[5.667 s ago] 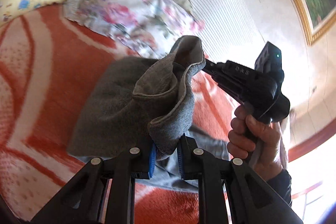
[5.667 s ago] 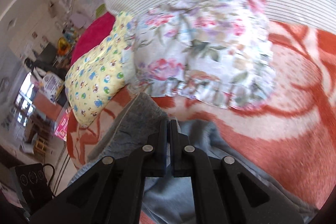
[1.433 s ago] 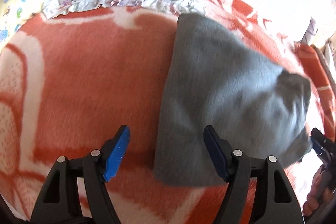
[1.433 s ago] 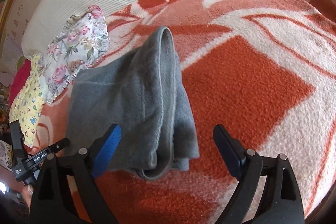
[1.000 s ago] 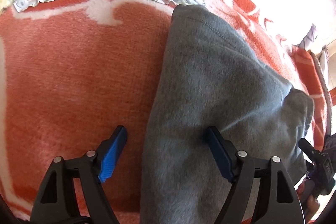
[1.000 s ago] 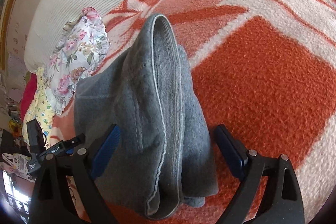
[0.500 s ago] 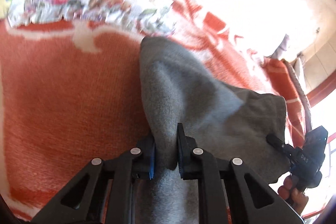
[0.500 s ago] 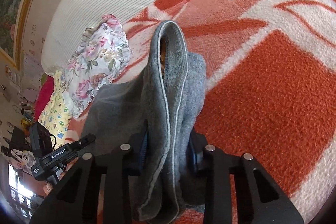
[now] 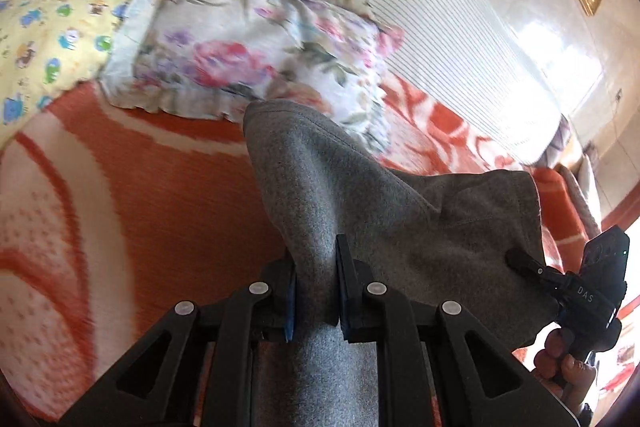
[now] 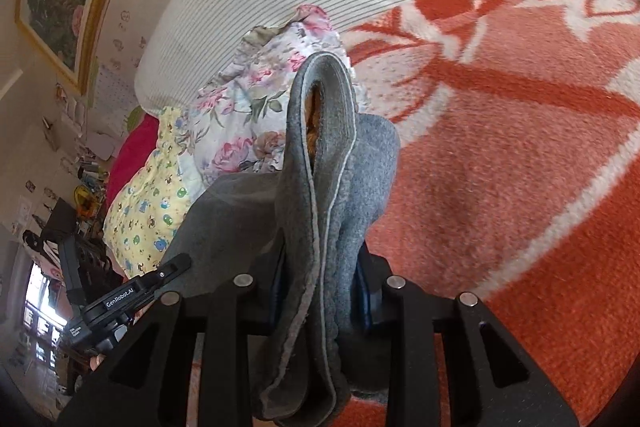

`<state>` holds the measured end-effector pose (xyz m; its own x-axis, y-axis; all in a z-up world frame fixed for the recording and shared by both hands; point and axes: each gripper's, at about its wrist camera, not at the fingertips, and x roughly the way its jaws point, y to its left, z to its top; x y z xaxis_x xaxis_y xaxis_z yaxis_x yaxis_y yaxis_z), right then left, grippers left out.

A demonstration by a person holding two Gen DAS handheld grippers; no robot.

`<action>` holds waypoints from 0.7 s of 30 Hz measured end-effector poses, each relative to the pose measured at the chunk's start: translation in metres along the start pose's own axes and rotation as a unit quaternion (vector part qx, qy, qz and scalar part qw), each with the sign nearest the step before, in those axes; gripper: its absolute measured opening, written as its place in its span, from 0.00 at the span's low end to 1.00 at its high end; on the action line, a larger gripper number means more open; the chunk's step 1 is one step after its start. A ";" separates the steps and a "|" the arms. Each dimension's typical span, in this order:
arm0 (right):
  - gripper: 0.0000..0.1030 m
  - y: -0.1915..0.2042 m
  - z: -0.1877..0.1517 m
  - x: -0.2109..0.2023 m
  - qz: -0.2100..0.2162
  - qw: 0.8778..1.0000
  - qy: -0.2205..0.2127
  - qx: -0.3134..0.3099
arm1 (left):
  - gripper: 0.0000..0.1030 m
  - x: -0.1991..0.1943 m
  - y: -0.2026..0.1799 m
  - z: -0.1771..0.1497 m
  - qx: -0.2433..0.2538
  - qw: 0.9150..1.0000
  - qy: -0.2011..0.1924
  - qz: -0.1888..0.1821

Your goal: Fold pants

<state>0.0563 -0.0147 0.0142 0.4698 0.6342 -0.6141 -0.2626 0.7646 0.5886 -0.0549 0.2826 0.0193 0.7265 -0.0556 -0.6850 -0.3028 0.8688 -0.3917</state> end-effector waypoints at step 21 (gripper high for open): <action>0.55 -0.017 0.001 0.095 -0.116 0.990 0.067 -0.043 | 0.33 0.028 0.086 -0.015 0.008 0.996 0.026 0.091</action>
<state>0.1059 0.0319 -0.0536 0.4113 0.4463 -0.7948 -0.2341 0.8944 0.3811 -0.0697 0.3486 -0.0433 0.6284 0.0782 -0.7740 -0.4158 0.8747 -0.2492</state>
